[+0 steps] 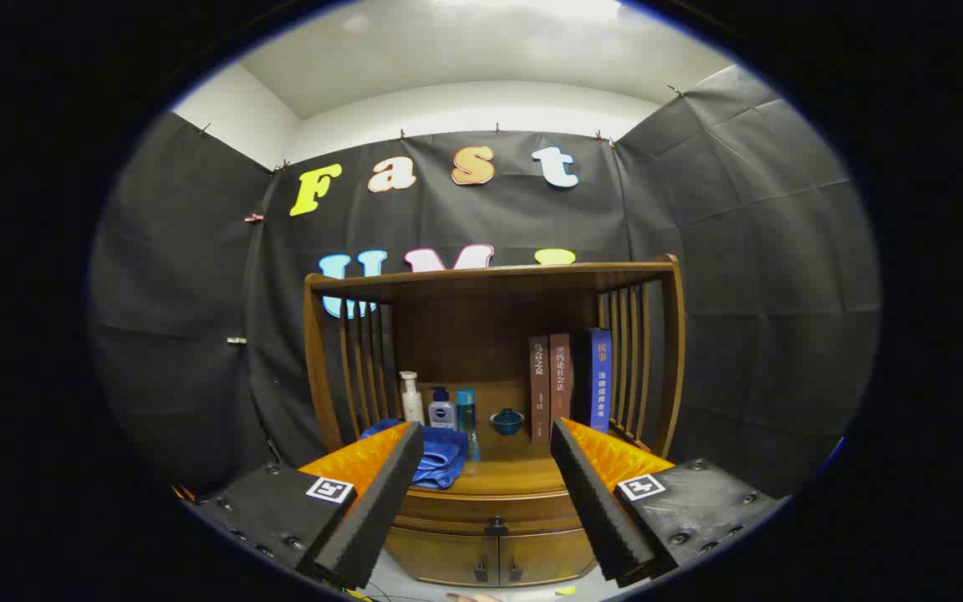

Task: Pull open the drawer, take out the items inside it, and place them on the countertop above the cabinet.

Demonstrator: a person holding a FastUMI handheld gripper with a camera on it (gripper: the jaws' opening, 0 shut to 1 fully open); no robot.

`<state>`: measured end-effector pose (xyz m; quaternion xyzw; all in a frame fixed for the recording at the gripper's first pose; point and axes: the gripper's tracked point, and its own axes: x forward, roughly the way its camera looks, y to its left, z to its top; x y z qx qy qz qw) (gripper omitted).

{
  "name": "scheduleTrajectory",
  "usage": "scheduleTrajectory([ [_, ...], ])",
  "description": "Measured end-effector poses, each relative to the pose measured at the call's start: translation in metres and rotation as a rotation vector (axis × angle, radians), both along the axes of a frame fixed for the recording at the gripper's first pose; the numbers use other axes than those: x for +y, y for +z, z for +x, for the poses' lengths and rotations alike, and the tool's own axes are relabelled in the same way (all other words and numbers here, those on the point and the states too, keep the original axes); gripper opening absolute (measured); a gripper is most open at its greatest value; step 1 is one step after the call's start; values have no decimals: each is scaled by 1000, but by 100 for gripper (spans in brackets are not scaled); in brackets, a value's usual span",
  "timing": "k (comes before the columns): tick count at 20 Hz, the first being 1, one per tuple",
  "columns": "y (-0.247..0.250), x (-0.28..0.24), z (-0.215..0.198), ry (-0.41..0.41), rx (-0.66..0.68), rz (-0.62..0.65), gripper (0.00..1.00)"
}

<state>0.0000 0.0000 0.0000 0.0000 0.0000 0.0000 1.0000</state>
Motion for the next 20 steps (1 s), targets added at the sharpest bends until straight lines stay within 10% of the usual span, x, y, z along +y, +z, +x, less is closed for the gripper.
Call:
scheduleTrajectory([
  [20,5,9,-11,-13,1,-60,99],
])
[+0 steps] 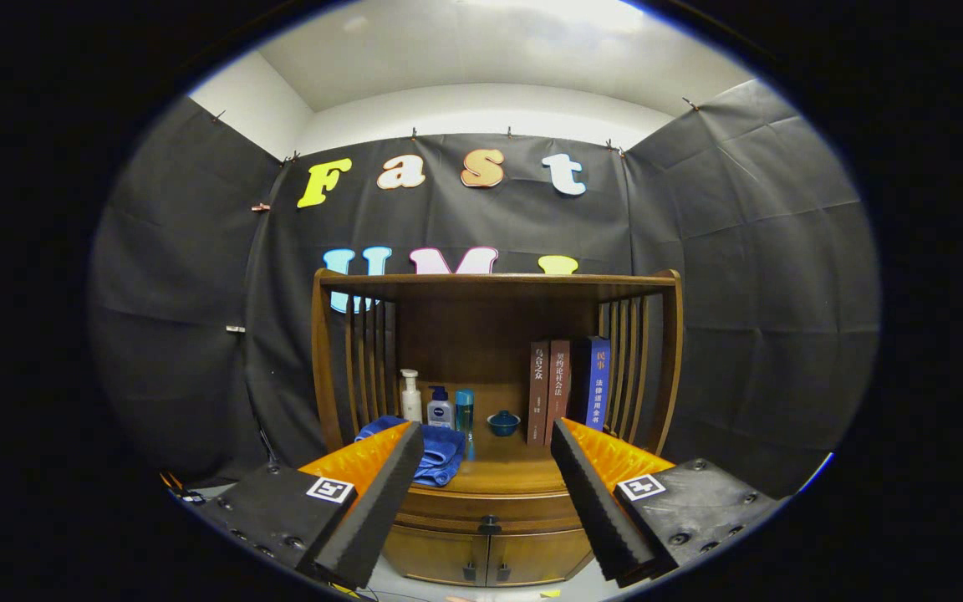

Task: Pull open the drawer, take out the items inside it, and place them on the countertop above the cabinet.

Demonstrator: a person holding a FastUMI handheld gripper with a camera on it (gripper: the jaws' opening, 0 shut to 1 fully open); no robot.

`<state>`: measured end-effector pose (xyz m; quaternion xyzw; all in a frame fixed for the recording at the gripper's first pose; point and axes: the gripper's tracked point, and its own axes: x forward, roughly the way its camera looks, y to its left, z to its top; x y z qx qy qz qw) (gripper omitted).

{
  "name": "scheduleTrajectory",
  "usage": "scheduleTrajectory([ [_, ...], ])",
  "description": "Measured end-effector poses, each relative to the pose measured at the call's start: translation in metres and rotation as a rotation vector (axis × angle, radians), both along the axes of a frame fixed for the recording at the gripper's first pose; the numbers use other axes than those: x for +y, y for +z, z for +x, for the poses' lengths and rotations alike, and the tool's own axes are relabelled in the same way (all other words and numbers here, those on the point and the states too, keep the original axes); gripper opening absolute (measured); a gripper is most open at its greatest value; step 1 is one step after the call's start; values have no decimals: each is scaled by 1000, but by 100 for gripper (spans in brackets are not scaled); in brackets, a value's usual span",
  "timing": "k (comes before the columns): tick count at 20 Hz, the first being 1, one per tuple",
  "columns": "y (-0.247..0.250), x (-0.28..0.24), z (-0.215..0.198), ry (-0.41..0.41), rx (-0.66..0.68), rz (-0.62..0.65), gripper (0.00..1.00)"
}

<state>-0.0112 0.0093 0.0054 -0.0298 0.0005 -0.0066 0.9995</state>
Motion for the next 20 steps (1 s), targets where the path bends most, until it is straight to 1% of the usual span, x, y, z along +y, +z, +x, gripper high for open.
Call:
scheduleTrajectory([
  [4,-2,2,-2,5,5,-7,99],
  [10,-12,-2,6,-1,21,12,99],
  [14,-31,2,16,15,49,13,99],
  [17,-55,2,31,20,84,-8,99],
  [20,-80,3,43,25,127,-1,99],
])
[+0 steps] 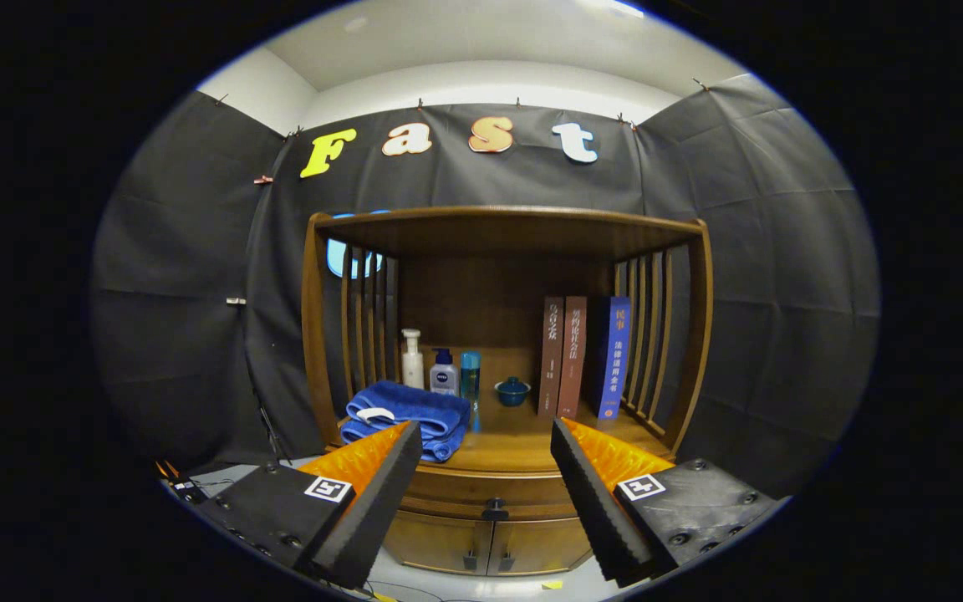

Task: Pull open the drawer, take out the items inside it, and place them on the countertop above the cabinet.

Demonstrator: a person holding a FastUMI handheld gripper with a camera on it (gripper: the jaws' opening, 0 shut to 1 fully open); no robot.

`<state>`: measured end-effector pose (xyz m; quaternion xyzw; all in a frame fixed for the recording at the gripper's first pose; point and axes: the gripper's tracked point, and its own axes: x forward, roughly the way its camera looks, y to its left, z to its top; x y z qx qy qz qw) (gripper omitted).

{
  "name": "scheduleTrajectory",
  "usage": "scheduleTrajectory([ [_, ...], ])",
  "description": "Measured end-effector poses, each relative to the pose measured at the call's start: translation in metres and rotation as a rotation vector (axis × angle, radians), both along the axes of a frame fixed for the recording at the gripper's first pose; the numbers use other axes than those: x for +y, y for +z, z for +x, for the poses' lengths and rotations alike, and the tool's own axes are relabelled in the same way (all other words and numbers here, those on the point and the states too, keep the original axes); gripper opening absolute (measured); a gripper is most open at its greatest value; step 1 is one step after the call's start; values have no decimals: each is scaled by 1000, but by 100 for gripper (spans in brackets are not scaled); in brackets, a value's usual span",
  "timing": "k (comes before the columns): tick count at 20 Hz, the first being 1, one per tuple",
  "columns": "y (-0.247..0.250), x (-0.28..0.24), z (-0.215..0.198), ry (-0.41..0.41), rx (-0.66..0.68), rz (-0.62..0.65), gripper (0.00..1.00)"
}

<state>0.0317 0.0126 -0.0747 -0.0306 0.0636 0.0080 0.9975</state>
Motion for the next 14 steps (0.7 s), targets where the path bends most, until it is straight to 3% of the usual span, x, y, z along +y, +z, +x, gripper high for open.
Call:
scheduleTrajectory([
  [14,-123,-8,62,-26,108,63,100],
])
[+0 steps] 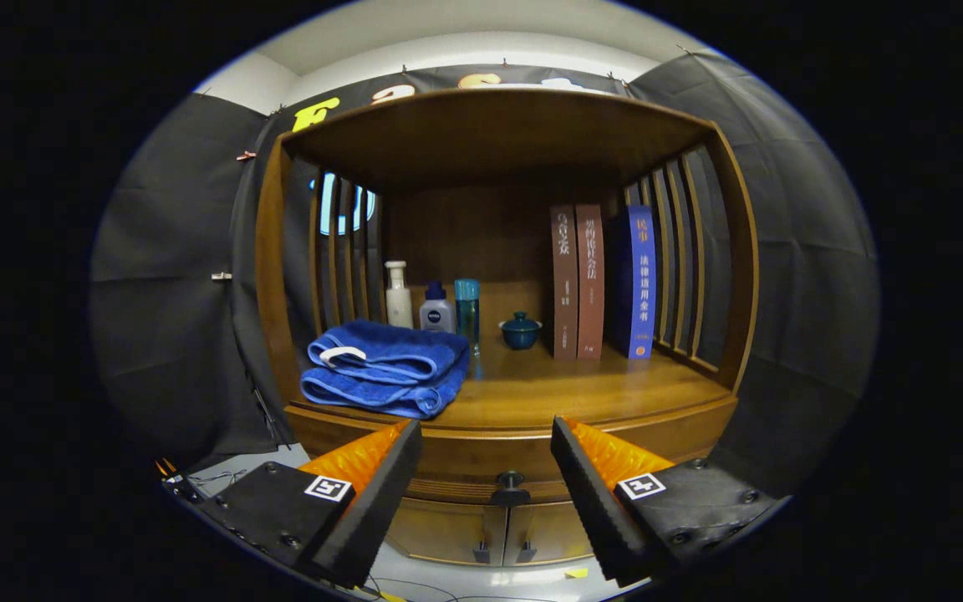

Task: Pull open the drawer, take out the items inside it, and place them on the countertop above the cabinet.

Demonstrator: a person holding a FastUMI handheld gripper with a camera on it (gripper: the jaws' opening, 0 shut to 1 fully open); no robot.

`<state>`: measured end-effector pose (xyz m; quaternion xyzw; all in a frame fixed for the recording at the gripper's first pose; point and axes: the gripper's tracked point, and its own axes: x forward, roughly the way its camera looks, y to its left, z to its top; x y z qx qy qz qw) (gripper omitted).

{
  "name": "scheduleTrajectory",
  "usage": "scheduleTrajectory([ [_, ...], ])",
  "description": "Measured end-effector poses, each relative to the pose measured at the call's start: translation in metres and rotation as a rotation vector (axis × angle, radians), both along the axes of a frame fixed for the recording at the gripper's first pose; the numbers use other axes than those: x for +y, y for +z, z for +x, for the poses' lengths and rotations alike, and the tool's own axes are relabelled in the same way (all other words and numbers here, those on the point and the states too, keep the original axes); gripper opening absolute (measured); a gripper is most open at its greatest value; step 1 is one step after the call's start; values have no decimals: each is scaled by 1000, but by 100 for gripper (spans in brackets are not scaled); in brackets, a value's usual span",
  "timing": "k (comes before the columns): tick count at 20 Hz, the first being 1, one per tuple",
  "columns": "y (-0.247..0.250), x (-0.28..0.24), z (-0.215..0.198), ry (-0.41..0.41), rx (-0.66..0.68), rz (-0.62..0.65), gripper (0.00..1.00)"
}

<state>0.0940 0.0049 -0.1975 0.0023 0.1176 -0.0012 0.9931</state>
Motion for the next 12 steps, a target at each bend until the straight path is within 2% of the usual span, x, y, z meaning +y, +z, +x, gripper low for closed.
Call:
scheduleTrajectory([
  [5,-57,-18,19,-46,82,-6,99],
  [10,-94,-23,30,-48,145,-2,98],
  [12,-105,-29,32,-64,166,-15,92],
])
